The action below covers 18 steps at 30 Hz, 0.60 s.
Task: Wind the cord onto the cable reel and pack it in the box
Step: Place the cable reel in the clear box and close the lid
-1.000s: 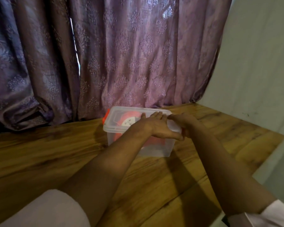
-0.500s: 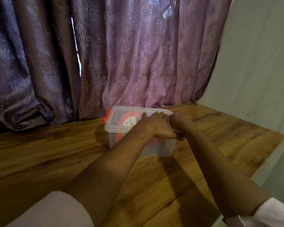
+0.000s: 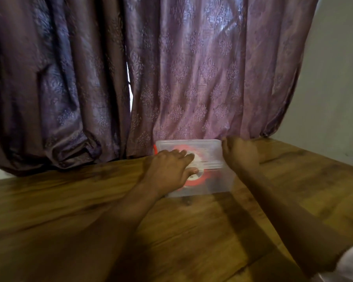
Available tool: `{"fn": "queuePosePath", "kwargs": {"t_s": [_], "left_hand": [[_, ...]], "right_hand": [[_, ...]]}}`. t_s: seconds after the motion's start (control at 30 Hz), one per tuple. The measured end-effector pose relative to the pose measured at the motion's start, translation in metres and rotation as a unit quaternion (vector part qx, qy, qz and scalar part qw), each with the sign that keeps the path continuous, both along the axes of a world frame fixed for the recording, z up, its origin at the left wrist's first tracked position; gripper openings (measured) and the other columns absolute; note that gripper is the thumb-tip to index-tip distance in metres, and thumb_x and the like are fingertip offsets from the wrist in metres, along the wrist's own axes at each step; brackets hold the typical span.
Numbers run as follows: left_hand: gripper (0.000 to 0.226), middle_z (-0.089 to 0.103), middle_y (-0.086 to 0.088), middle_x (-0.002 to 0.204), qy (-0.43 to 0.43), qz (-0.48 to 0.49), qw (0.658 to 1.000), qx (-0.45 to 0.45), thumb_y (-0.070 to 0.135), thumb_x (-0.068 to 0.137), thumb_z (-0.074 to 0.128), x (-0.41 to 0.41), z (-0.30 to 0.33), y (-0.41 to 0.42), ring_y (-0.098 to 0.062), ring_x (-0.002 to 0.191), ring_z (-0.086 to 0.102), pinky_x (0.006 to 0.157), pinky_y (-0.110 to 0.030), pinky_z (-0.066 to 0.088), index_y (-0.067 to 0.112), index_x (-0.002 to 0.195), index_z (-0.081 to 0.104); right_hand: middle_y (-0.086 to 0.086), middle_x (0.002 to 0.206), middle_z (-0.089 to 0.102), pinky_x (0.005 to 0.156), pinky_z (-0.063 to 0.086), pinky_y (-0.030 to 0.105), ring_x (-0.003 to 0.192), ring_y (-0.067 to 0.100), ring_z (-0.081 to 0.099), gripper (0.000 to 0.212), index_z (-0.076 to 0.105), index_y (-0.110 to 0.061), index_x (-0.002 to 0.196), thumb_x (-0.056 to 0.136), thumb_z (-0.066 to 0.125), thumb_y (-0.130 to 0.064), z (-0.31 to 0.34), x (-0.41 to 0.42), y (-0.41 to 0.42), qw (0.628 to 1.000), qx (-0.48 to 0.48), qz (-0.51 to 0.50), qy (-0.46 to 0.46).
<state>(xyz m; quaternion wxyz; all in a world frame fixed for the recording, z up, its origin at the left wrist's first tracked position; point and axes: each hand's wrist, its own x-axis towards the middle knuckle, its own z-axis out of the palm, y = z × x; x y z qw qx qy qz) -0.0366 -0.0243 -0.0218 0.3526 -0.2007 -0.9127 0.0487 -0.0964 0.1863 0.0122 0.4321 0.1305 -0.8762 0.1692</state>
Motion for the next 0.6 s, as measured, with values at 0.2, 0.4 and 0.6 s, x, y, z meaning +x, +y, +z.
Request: {"fn": "queuePosePath", "kwargs": {"t_s": [0.2,0.4,0.6], "left_hand": [[0.067,0.066,-0.004,0.126,-0.059,0.092,0.994,0.019,0.062,0.089,0.022,-0.039,0.009,0.002,-0.027,0.112,0.062,0.091,-0.042,0.045,0.023,0.129,0.058],[0.052,0.06,0.0,0.133,-0.072,0.149,0.986,0.016,0.057,0.097,0.037,-0.075,0.009,0.001,-0.025,0.12,0.056,0.095,-0.042,0.039,0.026,0.136,0.05],[0.05,0.062,-0.001,0.126,-0.061,0.151,0.986,0.019,0.057,0.096,0.038,-0.092,0.006,-0.005,-0.026,0.115,0.058,0.092,-0.041,0.04,0.025,0.131,0.053]], "right_hand": [[0.005,0.147,0.044,0.109,0.028,0.053,0.136,0.032,0.036,0.048,0.045,-0.026,0.138,0.094,0.035,-0.04,-0.055,-0.017,-0.025,0.984,0.146,0.078,-0.064],[0.0,0.161,0.005,0.116,0.013,0.054,0.147,0.032,0.002,0.072,0.016,-0.033,0.15,0.089,0.05,-0.021,-0.046,-0.055,-0.029,0.966,0.196,0.063,-0.157],[-0.001,0.161,0.006,0.116,0.013,0.053,0.147,0.032,0.002,0.075,0.016,-0.032,0.149,0.086,0.055,-0.021,-0.043,-0.076,-0.034,0.961,0.211,0.072,-0.166]]}}
